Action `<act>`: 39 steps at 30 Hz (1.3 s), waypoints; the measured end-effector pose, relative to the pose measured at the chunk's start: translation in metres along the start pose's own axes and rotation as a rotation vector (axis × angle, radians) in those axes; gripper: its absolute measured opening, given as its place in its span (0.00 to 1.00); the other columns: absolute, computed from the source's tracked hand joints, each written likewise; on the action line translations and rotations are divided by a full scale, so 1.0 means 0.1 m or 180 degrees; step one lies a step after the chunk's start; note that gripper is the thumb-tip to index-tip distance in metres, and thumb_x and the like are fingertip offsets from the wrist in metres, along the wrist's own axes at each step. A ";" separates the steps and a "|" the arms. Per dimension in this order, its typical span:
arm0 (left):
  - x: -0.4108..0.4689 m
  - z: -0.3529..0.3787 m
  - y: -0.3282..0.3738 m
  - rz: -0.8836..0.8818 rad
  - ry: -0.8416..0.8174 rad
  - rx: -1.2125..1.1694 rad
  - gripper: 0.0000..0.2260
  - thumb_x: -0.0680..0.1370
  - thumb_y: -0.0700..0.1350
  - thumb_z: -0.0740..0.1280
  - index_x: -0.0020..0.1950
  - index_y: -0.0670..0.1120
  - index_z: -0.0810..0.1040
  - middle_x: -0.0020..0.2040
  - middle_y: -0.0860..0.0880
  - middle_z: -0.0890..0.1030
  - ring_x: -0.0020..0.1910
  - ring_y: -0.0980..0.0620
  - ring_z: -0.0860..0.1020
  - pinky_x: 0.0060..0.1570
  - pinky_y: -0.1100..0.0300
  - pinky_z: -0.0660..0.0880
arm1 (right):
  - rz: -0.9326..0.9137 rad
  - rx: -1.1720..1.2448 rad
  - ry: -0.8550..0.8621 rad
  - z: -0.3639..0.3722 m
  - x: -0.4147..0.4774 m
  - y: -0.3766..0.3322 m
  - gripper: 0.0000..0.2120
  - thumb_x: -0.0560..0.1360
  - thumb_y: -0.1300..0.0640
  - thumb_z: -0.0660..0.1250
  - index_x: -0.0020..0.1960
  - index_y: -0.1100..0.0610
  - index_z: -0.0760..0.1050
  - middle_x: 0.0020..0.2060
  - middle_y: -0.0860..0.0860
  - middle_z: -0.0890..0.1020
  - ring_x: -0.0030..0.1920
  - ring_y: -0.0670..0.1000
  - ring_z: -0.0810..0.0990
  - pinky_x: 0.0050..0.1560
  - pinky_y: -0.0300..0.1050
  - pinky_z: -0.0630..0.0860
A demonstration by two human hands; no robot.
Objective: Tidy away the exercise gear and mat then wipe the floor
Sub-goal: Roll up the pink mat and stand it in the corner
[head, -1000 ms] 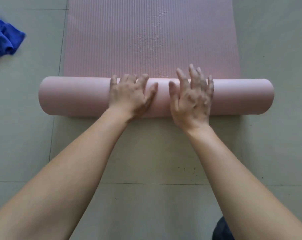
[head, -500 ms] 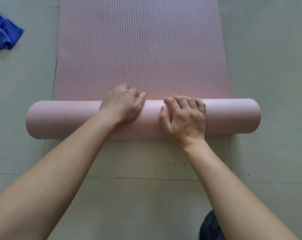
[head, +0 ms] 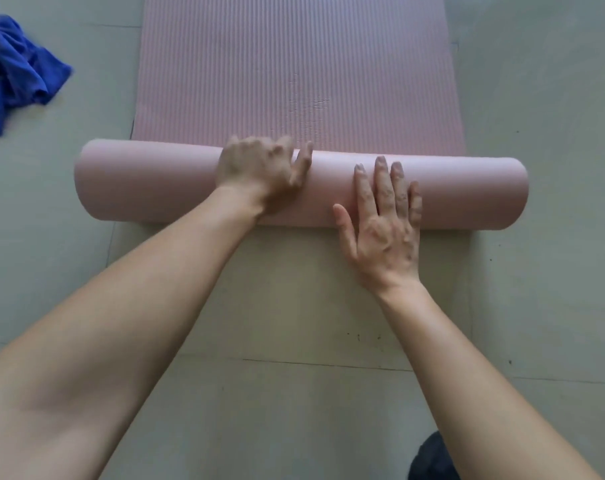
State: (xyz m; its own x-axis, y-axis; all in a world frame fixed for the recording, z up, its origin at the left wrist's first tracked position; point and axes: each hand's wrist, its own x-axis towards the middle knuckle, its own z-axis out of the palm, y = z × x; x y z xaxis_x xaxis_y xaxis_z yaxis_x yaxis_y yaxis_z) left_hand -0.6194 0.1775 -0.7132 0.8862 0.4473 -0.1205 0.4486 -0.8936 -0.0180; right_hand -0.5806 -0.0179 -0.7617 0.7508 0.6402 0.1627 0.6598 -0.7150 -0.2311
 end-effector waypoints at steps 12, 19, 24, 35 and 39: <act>-0.45 0.19 -0.15 -0.0488 0.0481 -0.0667 0.23 0.82 0.57 0.50 0.62 0.46 0.78 0.62 0.42 0.78 0.62 0.41 0.74 0.60 0.46 0.68 | 0.0052 -0.0299 -0.0518 -0.10 0.73 -0.19 0.25 0.79 0.40 0.50 0.55 0.52 0.82 0.53 0.54 0.84 0.56 0.58 0.79 0.66 0.57 0.64; -0.25 0.22 -0.17 -0.0611 0.0020 -0.0045 0.29 0.79 0.61 0.45 0.60 0.46 0.78 0.53 0.40 0.81 0.52 0.39 0.77 0.57 0.43 0.67 | 0.0028 -0.0349 -0.0779 -0.03 1.02 -0.25 0.29 0.82 0.39 0.46 0.55 0.53 0.81 0.55 0.56 0.83 0.60 0.59 0.78 0.68 0.56 0.62; -0.27 0.09 -0.22 -0.0277 0.0060 -0.0100 0.26 0.79 0.59 0.47 0.45 0.45 0.78 0.43 0.38 0.82 0.43 0.39 0.80 0.51 0.47 0.68 | -0.0198 -0.0239 -0.0893 -0.24 0.74 -0.17 0.28 0.81 0.40 0.46 0.57 0.52 0.80 0.53 0.57 0.83 0.58 0.60 0.78 0.62 0.54 0.66; -0.31 0.18 -0.37 -0.0680 -0.1889 -0.0681 0.28 0.79 0.62 0.51 0.66 0.45 0.75 0.68 0.40 0.75 0.65 0.39 0.74 0.61 0.47 0.70 | -0.0207 -0.0108 -0.0780 -0.28 -0.01 -0.36 0.21 0.80 0.44 0.52 0.52 0.53 0.81 0.48 0.53 0.84 0.49 0.59 0.81 0.53 0.52 0.70; -0.52 0.11 -0.38 -0.0580 0.0693 -0.1172 0.16 0.81 0.50 0.57 0.59 0.42 0.76 0.58 0.41 0.77 0.56 0.38 0.76 0.49 0.49 0.72 | 0.0035 0.0036 -0.0925 -0.21 0.46 -0.34 0.22 0.82 0.45 0.52 0.47 0.56 0.81 0.46 0.58 0.83 0.48 0.63 0.81 0.46 0.51 0.70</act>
State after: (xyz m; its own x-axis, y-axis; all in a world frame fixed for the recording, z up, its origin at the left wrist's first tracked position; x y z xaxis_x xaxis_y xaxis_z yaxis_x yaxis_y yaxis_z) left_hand -0.6841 0.1876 -0.7173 0.7751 0.6286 0.0637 0.5757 -0.7442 0.3387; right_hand -0.5674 0.0298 -0.7263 0.7162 0.6873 -0.1212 0.6500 -0.7202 -0.2425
